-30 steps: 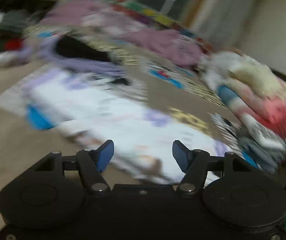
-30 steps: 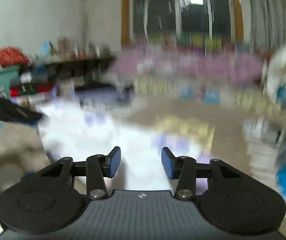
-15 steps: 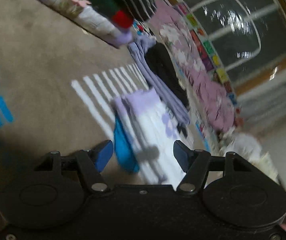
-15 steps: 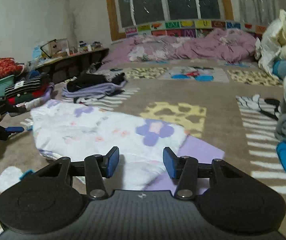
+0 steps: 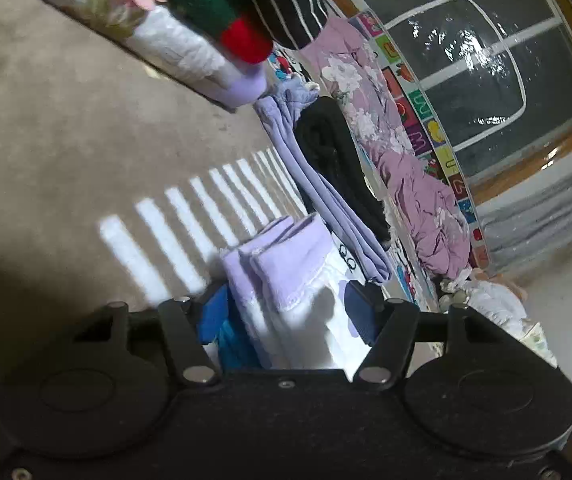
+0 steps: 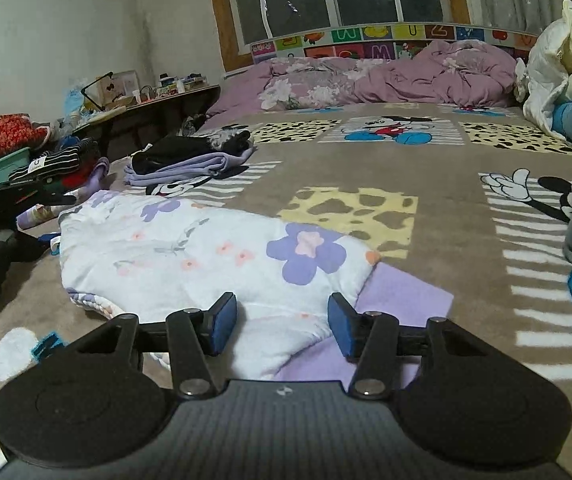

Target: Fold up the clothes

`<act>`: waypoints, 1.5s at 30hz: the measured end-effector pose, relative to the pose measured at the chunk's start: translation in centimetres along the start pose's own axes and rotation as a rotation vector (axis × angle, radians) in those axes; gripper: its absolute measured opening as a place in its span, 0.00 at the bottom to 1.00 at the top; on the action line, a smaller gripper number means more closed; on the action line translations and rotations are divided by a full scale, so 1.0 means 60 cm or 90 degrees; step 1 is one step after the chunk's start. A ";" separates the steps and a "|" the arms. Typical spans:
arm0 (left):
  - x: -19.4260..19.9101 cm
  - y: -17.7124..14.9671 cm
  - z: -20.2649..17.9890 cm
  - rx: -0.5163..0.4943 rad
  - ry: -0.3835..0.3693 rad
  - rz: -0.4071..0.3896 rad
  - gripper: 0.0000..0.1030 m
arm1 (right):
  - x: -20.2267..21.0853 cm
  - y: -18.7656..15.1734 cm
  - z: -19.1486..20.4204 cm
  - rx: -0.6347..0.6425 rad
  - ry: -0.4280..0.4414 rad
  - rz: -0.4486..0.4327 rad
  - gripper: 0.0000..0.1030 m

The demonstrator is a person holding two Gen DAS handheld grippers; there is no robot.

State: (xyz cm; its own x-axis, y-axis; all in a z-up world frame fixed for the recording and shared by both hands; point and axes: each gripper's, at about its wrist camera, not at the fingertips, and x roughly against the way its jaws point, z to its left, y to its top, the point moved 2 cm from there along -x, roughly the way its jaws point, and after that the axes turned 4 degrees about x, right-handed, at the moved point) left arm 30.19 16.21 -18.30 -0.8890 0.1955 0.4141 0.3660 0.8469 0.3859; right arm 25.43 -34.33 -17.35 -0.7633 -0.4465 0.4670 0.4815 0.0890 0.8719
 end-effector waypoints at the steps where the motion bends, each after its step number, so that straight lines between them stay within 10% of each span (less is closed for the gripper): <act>1: -0.002 -0.001 -0.002 -0.009 0.006 0.001 0.59 | 0.000 0.000 -0.001 -0.001 0.001 0.000 0.50; 6: 0.013 0.001 -0.030 -0.037 0.007 -0.008 0.23 | -0.001 -0.001 0.000 0.000 0.001 -0.001 0.50; 14: 0.085 -0.038 -0.191 -0.222 -0.023 -0.069 0.20 | 0.000 0.001 -0.003 -0.012 0.008 0.000 0.50; 23: 0.120 -0.229 -0.392 -0.551 -0.042 -0.129 0.19 | 0.032 0.001 -0.055 -0.163 0.080 -0.048 0.49; 34: 0.065 -0.494 -0.433 -0.881 -0.035 -0.161 0.19 | 0.088 -0.039 -0.181 -0.453 0.158 -0.156 0.51; 45: 0.032 -0.667 -0.395 -1.099 -0.032 -0.172 0.18 | 0.102 -0.059 -0.232 -0.515 0.151 -0.189 0.51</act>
State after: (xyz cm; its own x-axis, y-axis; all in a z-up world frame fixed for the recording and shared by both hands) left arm 20.36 -29.04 -13.45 -0.9639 0.1926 0.1841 0.0361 -0.5901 0.8065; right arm 25.04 -49.80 -19.64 -0.8388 -0.5316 0.1174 0.5033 -0.6752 0.5392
